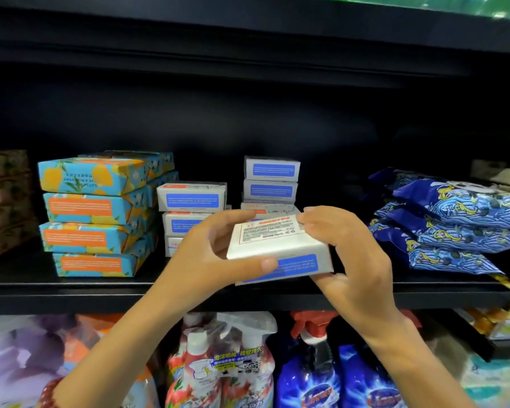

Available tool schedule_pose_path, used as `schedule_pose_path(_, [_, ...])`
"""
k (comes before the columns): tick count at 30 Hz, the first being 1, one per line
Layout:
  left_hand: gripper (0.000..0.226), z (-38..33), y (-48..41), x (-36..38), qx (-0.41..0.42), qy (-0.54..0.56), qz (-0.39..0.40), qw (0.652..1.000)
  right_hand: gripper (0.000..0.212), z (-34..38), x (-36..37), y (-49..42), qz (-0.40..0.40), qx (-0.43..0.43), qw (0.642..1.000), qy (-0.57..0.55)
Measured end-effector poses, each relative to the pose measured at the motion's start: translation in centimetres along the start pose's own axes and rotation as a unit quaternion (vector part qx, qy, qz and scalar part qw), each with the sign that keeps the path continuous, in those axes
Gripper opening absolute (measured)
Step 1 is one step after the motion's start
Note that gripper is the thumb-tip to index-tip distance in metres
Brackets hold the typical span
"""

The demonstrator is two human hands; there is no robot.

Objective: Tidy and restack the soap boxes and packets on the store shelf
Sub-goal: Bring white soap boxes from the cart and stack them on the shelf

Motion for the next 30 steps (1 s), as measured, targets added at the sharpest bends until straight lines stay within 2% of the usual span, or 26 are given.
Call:
schedule_pose_path(5, [0.068,0.5,0.5,-0.2,0.004,-0.079,0.002,0.997,0.039,-0.3,0.4,0.4,0.041,0.020,0.999,0.013])
schedule_pose_path(7, [0.068,0.5,0.9,-0.2,0.031,-0.117,-0.026,0.992,0.058,-0.6,0.3,0.4,0.089,0.075,0.993,-0.017])
schedule_pose_path(10, [0.062,0.0,1.2,-0.1,0.112,-0.234,-0.060,0.964,0.100,-1.0,0.0,0.5,0.194,0.173,0.960,-0.103])
schedule_pose_path(12, [0.060,0.0,1.1,-0.1,0.161,-0.290,-0.063,0.941,0.112,-1.1,-0.1,0.6,0.237,0.203,0.939,-0.144])
schedule_pose_path(14, [0.058,0.2,1.0,0.1,0.196,-0.313,-0.061,0.927,0.102,-0.9,0.0,0.3,0.226,0.228,0.926,-0.196])
schedule_pose_path(16, [0.057,0.5,1.0,0.4,0.208,-0.316,-0.059,0.924,0.078,-0.8,0.0,-0.1,0.185,0.247,0.921,-0.239])
schedule_pose_path(19, [0.066,0.8,0.9,0.5,0.192,-0.272,-0.045,0.942,0.053,-0.3,0.0,-0.4,0.135,0.241,0.925,-0.261])
schedule_pose_path(22, [0.093,1.0,0.8,0.0,0.113,-0.073,-0.033,0.990,0.046,0.5,0.3,-0.4,0.101,0.176,0.969,-0.144])
schedule_pose_path(24, [0.096,1.2,0.6,-0.4,0.032,-0.012,-0.045,0.998,0.044,1.0,0.8,-0.1,0.074,0.113,0.988,-0.079])
schedule_pose_path(27, [0.078,1.6,0.6,-0.5,-0.033,-0.028,-0.018,0.999,0.040,1.4,1.5,0.5,0.032,0.054,0.995,-0.072])
schedule_pose_path(30, [0.062,1.9,1.1,-0.3,-0.006,-0.015,-0.001,1.000,0.046,1.2,2.1,0.6,0.056,0.049,0.995,-0.071])
Point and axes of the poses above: each hand's wrist, its own y-axis away from the middle knuckle, its own x-axis out of the palm, z = x × y, the point moved 2 cm from there along -y, towards the middle knuckle, and after that the axes turned 14 degrees about z, right-handed, at the moved point
